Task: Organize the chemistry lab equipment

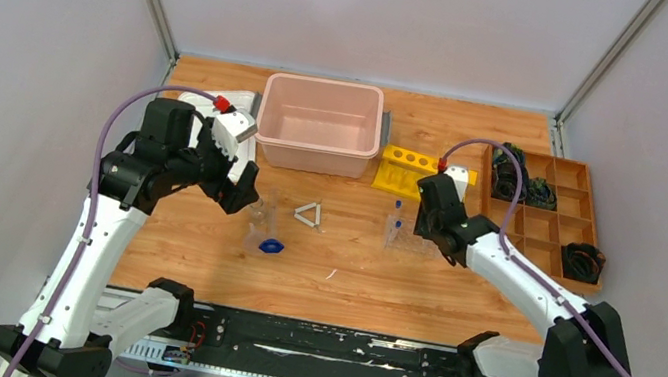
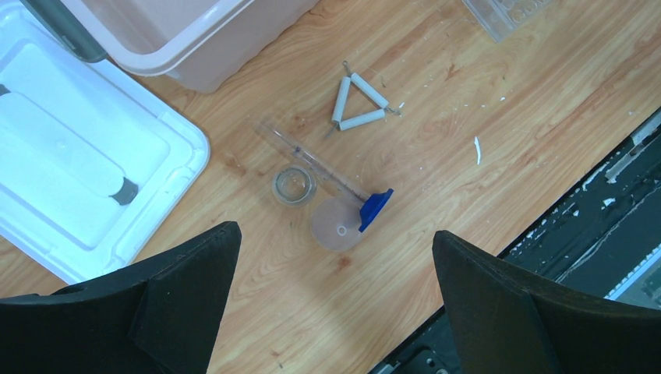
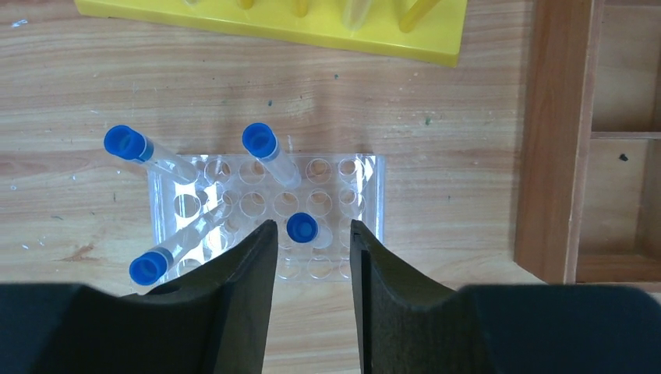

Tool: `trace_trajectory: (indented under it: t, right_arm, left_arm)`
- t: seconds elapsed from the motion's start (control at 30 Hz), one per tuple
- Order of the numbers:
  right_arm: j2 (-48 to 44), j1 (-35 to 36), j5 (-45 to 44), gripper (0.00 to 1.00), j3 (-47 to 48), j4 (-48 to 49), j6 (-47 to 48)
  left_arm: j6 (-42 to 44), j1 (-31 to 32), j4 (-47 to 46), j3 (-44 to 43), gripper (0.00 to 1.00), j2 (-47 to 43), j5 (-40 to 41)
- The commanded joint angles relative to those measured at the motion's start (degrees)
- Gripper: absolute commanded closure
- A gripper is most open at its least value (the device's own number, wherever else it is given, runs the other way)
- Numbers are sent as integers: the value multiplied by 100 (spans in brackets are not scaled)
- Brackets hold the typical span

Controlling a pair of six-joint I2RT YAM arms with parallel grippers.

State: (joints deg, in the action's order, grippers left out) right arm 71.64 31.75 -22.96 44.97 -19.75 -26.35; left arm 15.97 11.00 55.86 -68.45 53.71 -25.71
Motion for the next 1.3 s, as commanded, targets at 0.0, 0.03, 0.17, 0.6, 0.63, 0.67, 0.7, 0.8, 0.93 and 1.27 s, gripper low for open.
trace_trajectory:
  t: [0.0,0.03,0.17,0.6,0.63,0.67,0.7,0.8,0.93,1.27]
  right_arm:
    - [-379,-81,5,57,97,-287,-87]
    - [-480,-81,56,57,159,-334,-98]
    - [-779,-16,464,62,489,-430,-217]
    - [1284,1957,1126,58,2234,104,-430]
    - [1559,2028,1153,57,2356,169,-422]
    - [1801,2086,1161,56,2470,219,-409]
    - [2125,2140,1125,55,2555,276,-402]
    - [2773,2227,1039,55,2772,399,-411]
    - [3292,2290,920,55,2851,627,-470]
    - [3679,2425,750,56,2824,1037,-574]
  left_arm:
    - [6,16,-48,-178,0,-63,22]
    - [-3,16,-48,-182,0,-70,23]
    - [-27,16,-48,-187,0,-59,35]
    - [-80,16,-48,-213,0,36,211]
    - [-91,16,-48,-205,0,42,230]
    - [-100,16,-48,-204,0,36,247]
    - [-104,16,-48,-200,0,42,269]
    - [-78,16,-48,-175,0,38,336]
    - [-40,16,-48,-145,0,27,409]
    - [-41,16,-48,-169,0,64,357]
